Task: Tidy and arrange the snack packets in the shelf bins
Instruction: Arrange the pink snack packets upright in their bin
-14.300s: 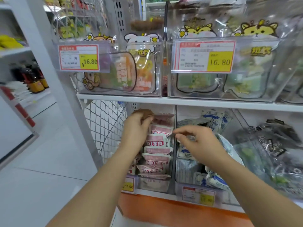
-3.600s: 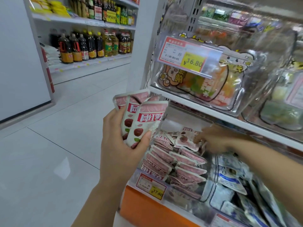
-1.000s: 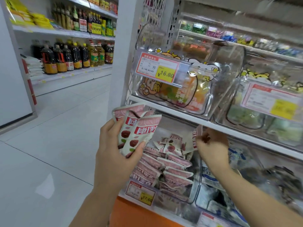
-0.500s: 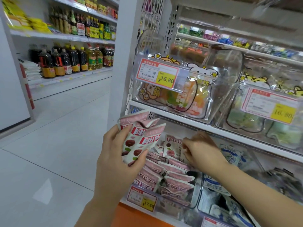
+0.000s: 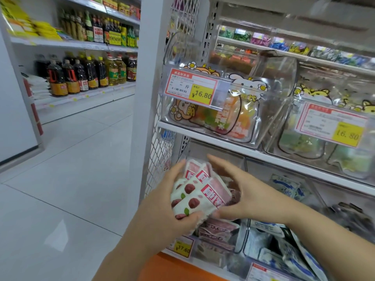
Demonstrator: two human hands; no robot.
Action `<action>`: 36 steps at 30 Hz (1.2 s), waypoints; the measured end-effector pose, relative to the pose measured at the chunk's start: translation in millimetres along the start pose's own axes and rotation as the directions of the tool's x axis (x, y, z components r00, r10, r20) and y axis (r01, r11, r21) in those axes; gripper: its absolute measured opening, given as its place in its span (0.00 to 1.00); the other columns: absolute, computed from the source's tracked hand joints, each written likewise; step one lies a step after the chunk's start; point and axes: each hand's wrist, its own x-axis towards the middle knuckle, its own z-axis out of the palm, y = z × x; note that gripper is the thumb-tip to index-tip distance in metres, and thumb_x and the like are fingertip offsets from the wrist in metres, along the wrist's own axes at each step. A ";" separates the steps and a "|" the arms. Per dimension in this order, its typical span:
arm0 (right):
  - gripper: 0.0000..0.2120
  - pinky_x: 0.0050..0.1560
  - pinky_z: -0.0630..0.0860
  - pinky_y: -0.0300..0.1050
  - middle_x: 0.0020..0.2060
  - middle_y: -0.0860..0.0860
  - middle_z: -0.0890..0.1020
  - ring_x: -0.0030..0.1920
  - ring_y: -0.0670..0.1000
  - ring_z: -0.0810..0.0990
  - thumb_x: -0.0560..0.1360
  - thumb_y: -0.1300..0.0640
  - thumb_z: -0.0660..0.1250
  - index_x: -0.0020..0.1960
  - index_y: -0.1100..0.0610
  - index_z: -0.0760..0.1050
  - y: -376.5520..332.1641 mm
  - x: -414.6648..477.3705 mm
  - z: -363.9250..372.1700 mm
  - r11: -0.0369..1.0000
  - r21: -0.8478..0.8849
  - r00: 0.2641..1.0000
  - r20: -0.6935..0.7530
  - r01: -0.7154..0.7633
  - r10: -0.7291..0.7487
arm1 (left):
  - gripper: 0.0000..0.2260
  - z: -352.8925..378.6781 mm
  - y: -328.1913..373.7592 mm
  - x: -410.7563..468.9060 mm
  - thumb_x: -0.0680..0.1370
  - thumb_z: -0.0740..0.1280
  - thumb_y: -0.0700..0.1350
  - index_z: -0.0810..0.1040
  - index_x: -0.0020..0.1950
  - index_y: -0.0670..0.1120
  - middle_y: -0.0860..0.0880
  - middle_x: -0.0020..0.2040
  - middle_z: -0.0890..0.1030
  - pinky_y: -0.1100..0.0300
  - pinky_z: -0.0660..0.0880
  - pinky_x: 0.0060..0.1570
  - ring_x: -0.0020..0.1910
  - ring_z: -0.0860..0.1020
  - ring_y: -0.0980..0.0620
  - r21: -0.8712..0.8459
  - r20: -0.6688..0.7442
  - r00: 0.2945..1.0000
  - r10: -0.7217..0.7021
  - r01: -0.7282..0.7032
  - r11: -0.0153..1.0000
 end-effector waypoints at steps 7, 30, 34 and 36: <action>0.34 0.54 0.79 0.52 0.53 0.43 0.78 0.53 0.45 0.80 0.61 0.57 0.80 0.61 0.46 0.68 -4.4 -5.8 -5.6 0.994 0.091 0.991 0.117 -0.068 0.057 | 0.45 4.4 12.5 -0.7 0.60 0.81 0.48 0.57 0.63 0.74 0.69 0.58 0.72 0.62 0.80 0.43 0.50 0.80 0.63 -0.152 0.154 0.980 -0.126 0.149 0.977; 0.17 0.42 0.75 0.36 0.29 0.46 0.81 0.36 0.46 0.80 0.67 0.44 0.75 0.35 0.57 0.76 27.0 57.4 16.3 0.886 0.327 0.760 -0.466 -0.327 0.453 | 0.17 -5.8 -34.9 21.8 0.79 0.63 0.46 0.69 0.68 0.54 0.56 0.65 0.72 0.64 0.64 0.63 0.60 0.69 0.63 0.234 -0.257 0.961 -0.099 0.161 0.959; 0.16 0.33 0.74 0.32 0.27 0.43 0.81 0.31 0.45 0.78 0.64 0.47 0.78 0.40 0.53 0.74 28.8 89.4 7.9 0.842 0.429 0.801 -0.345 -0.329 0.489 | 0.16 -4.5 -37.9 29.0 0.79 0.63 0.45 0.71 0.67 0.54 0.57 0.63 0.74 0.61 0.70 0.62 0.57 0.74 0.60 0.165 -0.248 0.957 -0.153 0.197 0.966; 0.16 0.22 0.68 0.30 0.21 0.44 0.76 0.26 0.47 0.72 0.67 0.50 0.77 0.35 0.53 0.70 36.2 100.2 2.6 0.856 0.358 0.829 -0.288 -0.372 0.480 | 0.16 -4.7 -39.4 31.3 0.79 0.63 0.45 0.71 0.66 0.55 0.58 0.63 0.74 0.62 0.70 0.60 0.57 0.74 0.60 0.169 -0.244 0.958 -0.150 0.194 0.966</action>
